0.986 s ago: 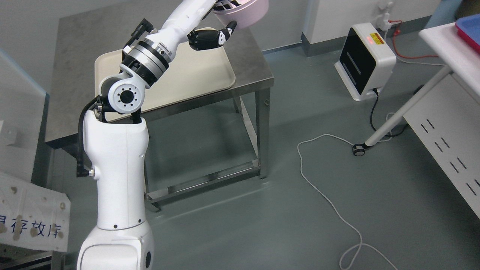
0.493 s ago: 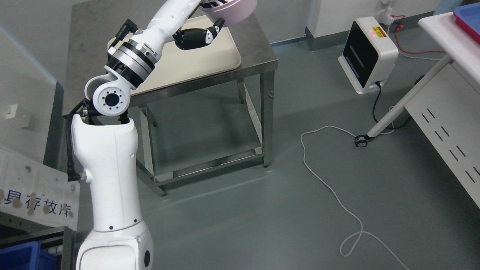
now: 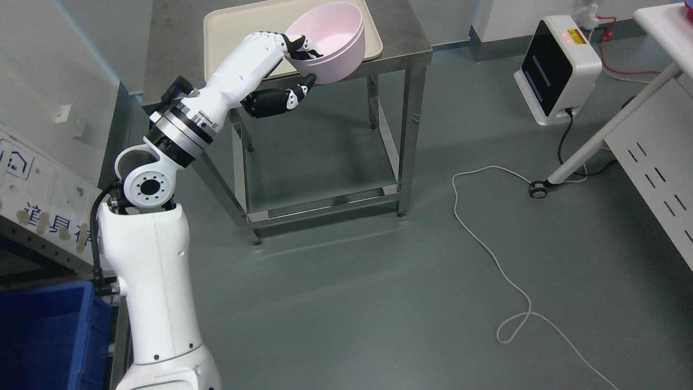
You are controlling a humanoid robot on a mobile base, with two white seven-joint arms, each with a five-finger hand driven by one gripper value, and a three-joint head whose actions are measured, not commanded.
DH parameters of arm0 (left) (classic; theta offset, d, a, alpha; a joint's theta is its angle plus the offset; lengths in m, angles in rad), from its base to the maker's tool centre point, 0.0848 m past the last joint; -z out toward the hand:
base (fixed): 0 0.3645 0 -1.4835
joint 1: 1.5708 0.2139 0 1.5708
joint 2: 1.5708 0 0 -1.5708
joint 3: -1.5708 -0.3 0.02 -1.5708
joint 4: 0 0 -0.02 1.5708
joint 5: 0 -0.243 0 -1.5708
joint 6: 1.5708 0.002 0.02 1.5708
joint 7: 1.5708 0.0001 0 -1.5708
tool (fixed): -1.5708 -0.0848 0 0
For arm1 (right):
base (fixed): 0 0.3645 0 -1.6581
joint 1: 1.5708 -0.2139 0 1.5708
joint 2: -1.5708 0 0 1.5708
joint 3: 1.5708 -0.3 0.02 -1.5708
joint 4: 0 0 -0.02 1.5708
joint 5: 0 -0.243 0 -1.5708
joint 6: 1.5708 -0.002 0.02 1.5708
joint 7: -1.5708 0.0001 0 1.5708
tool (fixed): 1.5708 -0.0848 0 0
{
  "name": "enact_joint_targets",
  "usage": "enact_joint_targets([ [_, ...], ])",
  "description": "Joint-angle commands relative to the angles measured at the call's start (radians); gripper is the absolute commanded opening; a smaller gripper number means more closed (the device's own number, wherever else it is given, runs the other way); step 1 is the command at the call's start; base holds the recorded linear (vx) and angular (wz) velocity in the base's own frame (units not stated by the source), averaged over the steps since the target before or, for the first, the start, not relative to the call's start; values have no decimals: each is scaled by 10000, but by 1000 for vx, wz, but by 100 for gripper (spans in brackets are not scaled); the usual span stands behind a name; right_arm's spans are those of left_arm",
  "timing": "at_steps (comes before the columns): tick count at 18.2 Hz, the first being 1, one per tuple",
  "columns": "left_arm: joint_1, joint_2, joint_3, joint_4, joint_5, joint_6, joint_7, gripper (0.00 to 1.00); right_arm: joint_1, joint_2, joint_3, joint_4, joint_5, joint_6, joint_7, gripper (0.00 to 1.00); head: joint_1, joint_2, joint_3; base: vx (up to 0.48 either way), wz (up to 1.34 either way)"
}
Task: Stack pink IKEA bowls on left shelf middle
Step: 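Carry the stacked bowls toward the blue bin shelf while turning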
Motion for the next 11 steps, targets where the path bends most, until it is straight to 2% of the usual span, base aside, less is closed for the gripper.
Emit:
enact_joint_targets([
  [1, 623, 174, 505, -184, 435, -135, -25, 2, 0, -175, -107, -14, 77, 7, 4, 100, 0, 0, 0, -242, 167],
  [11, 730, 174, -1089, -169, 957, -366, -25, 3, 0, -175, -107, 1, 77, 7, 4, 100, 0, 0, 0, -232, 189],
])
